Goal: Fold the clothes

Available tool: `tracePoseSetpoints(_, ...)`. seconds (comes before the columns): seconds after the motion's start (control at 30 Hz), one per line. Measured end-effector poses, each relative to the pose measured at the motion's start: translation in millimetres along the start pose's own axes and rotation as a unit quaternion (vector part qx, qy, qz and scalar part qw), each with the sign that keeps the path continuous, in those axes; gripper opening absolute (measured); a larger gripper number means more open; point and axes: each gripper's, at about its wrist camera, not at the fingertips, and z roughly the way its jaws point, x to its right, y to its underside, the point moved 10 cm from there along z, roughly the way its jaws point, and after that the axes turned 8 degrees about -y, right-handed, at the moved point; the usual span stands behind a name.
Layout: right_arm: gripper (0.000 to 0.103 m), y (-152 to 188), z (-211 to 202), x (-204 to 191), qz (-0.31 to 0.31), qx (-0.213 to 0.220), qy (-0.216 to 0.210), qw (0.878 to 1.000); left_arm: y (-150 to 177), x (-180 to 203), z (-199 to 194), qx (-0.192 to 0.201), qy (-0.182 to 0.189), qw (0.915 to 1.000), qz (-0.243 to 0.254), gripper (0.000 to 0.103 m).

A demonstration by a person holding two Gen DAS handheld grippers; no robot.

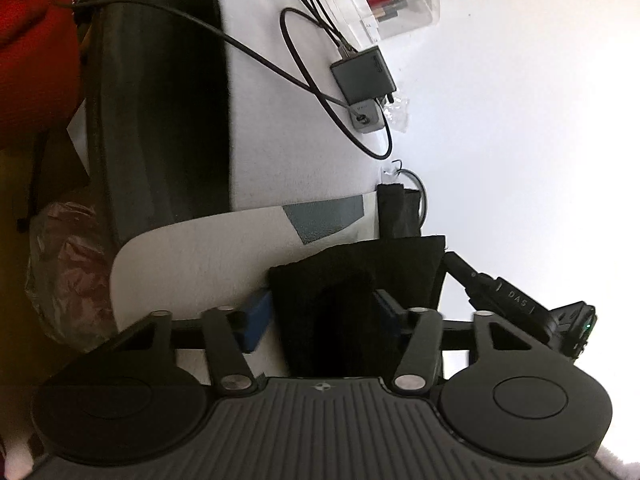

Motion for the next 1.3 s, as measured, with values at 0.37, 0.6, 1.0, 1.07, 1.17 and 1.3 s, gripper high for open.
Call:
tracePoseSetpoints(0.37, 0.001, 7, 6, 24, 0.012, -0.012, 0.034, 0.999, 0, 12, 20, 0.015, -0.077, 0.9961, 0.040, 0.006)
tracePoseSetpoints(0.6, 0.001, -17, -13, 2, 0.005, 0.024, 0.008, 1.000, -33, 79, -54, 0.119, -0.068, 0.9801, 0.143, 0.005)
tracePoseSetpoints(1.0, 0.001, -50, 113, -69, -0.089, -0.021, -0.014, 0.996, -55, 23, -67, 0.174, -0.200, 0.9541, 0.138, 0.005)
tracePoseSetpoints(1.07, 0.001, -39, 134, -75, -0.096, -0.034, -0.007, 0.995, -61, 9, -65, 0.170, -0.212, 0.9537, 0.129, 0.006)
tracePoseSetpoints(1.17, 0.017, -38, 138, -73, -0.072, -0.021, 0.017, 0.997, -61, -7, -64, 0.144, -0.241, 0.9507, 0.131, 0.013)
tracePoseSetpoints(1.3, 0.039, -57, 98, -65, -0.014, 0.039, 0.055, 0.998, -65, 4, -77, 0.130, -0.239, 0.9504, 0.151, 0.013)
